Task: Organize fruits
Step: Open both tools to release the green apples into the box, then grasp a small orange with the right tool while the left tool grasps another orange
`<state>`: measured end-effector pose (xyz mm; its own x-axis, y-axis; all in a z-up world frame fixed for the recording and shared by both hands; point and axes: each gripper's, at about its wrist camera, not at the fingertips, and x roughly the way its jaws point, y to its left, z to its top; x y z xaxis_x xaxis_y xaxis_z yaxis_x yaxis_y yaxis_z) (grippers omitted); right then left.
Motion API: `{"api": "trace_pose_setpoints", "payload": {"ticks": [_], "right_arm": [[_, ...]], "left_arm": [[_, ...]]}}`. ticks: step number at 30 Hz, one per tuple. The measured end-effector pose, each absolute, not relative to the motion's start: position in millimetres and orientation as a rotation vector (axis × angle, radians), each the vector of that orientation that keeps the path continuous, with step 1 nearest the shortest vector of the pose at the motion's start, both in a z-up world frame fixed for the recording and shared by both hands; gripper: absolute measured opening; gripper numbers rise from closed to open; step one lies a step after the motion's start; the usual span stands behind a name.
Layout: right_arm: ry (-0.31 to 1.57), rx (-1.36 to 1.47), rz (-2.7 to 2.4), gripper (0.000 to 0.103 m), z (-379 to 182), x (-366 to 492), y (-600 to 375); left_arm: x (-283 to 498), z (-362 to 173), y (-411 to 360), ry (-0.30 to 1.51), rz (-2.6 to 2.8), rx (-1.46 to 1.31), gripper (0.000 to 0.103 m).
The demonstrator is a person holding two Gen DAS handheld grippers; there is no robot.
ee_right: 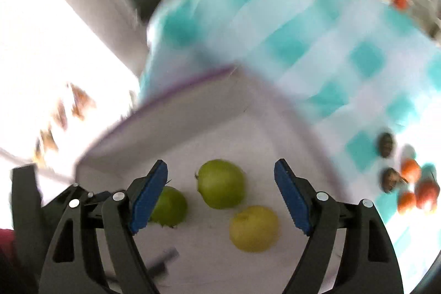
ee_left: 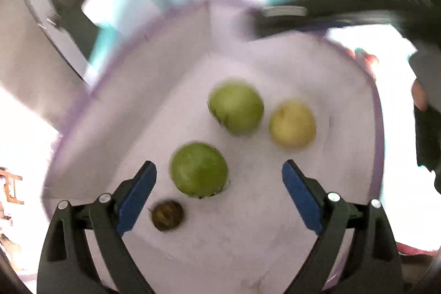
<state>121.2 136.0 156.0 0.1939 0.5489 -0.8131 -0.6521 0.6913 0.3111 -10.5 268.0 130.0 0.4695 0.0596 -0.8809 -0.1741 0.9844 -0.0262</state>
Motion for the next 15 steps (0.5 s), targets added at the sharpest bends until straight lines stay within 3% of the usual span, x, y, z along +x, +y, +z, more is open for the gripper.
{"api": "trace_pose_setpoints", "payload": {"ticks": [3,5,7,11,15], "right_arm": [[0.92,0.073,0.749,0.081,175,131,46],[0.875,0.059,0.527,0.081,157,144,-28],[0.881,-0.011,0.345,0.069,127,159,-85],[0.974,-0.081,0.177,0.061,57,187,-178],[0.974,-0.144,0.234,0.056,21,217,-198]], "left_arm": [[-7,169,253,0.877,0.159,-0.11,0.099],[6,194,227,0.771,0.115,-0.076,0.1],[18,209,197,0.714,0.031,-0.056,0.101],[75,198,105,0.812,-0.158,-0.044,0.101],[113,123,40,1.0,-0.226,-0.123,0.101]]}}
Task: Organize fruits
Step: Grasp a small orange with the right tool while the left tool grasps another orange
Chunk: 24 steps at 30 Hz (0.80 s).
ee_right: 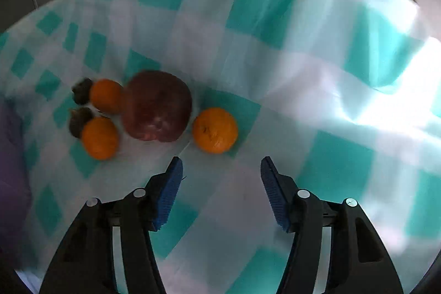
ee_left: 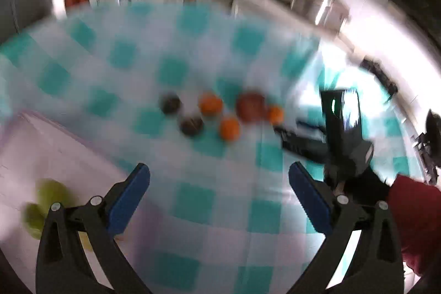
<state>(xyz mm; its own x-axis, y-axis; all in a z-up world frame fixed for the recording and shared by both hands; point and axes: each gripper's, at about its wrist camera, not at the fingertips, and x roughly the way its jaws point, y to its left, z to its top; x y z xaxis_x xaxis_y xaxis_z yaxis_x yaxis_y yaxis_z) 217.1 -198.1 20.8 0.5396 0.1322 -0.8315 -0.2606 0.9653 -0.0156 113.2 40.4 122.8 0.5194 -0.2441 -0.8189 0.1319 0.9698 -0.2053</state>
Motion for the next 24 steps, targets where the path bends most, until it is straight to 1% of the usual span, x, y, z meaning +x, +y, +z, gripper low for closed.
{"api": "trace_pose_setpoints", "payload": {"ticks": [1,3,5,7,10,13,14,15,17,21,24], "right_arm": [[0.968,-0.156,0.25,0.054,14,222,-197],[0.952,-0.179,0.273,0.053,9,229,-194],[0.929,-0.198,0.297,0.053,7,236,-193],[0.914,-0.215,0.315,0.052,7,240,-192],[0.901,-0.193,0.343,0.051,6,252,-198],[0.893,-0.188,0.365,0.051,7,256,-203],[0.886,-0.19,0.367,0.049,6,254,-203],[0.882,-0.181,0.365,0.039,7,255,-206],[0.878,-0.15,0.372,0.038,5,247,-209],[0.88,-0.113,0.349,0.038,7,241,-224],[0.885,-0.073,0.333,0.038,10,234,-245]], "left_arm": [[117,107,33,1.011,-0.219,-0.099,0.1],[121,92,8,0.918,-0.164,0.052,0.101],[129,80,-6,0.881,-0.138,0.12,0.101],[144,73,-14,0.901,-0.178,0.066,0.1],[150,69,-27,0.863,-0.172,0.097,0.099],[167,54,-34,0.915,-0.171,0.074,0.099],[173,46,-33,0.932,-0.154,0.062,0.099],[182,35,-32,0.955,-0.138,0.045,0.098],[188,24,-30,0.979,-0.13,0.011,0.087],[209,7,-30,0.995,-0.111,-0.046,0.079],[219,5,-38,0.975,-0.107,-0.03,0.074]]}}
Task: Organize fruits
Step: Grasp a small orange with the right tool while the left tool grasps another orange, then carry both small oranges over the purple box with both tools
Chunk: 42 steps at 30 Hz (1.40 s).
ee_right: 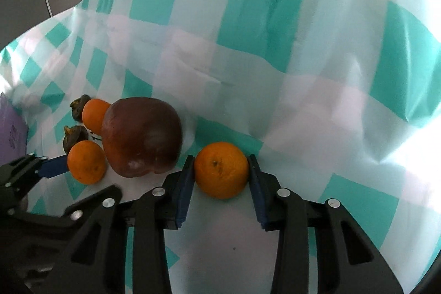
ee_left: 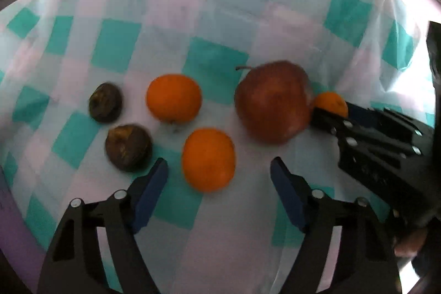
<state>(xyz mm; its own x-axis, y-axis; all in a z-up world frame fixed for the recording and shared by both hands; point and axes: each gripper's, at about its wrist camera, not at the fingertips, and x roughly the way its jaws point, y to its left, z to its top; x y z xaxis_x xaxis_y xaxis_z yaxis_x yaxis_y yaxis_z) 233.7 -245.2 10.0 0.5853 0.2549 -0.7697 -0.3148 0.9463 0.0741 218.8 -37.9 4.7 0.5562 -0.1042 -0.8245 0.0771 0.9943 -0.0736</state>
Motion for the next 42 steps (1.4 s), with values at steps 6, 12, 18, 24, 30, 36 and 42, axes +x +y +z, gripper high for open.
{"api": "trace_pose_setpoints", "payload": {"ticks": [6,12,18,24,30,36,42], "right_arm": [[0.896,-0.087,0.319,0.038,8,247,-214],[0.911,-0.109,0.305,0.038,6,253,-192],[0.984,-0.079,0.265,0.037,24,220,-187],[1.042,-0.056,0.262,0.037,65,166,-176],[1.015,-0.072,0.253,0.037,130,83,-171],[0.955,-0.058,0.283,0.037,186,-7,-165],[0.887,-0.114,0.311,0.037,222,-83,-157]], "left_arm": [[218,2,-44,0.941,-0.085,0.037,0.033],[176,6,-41,0.992,-0.094,0.046,0.033],[131,23,-53,1.028,-0.129,0.088,0.033],[74,57,-39,1.094,-0.134,0.052,0.033],[-2,128,-16,1.017,-0.168,0.122,0.033],[-94,185,3,0.929,-0.198,0.091,0.033],[-162,224,19,0.82,-0.251,0.132,0.033]]}}
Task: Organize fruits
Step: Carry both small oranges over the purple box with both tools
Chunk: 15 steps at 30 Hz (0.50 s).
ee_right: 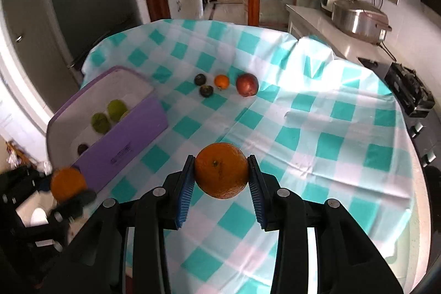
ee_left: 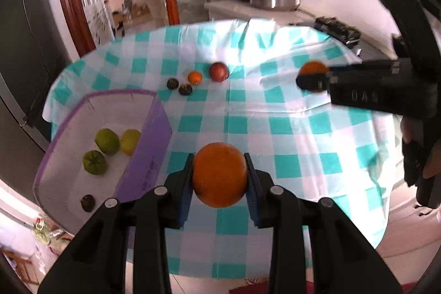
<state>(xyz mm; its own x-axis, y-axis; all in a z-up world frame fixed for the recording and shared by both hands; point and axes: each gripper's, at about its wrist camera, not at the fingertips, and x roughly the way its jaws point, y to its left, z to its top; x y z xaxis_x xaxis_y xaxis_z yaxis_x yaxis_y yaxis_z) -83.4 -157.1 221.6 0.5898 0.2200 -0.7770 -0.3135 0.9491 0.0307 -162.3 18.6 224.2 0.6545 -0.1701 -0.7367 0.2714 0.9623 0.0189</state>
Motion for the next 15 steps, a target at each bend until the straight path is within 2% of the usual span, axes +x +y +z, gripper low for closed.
{"api": "trace_pose_setpoints", "payload": {"ticks": [7,15], "right_arm": [[0.85,-0.185,0.303,0.037,237,-140,-151],[0.866,-0.171,0.283,0.037,230,-168,-157]], "left_arm": [[-204,257,42,0.729,-0.281,0.099,0.033],[-222,253,63,0.727,-0.278,0.067,0.033]]}}
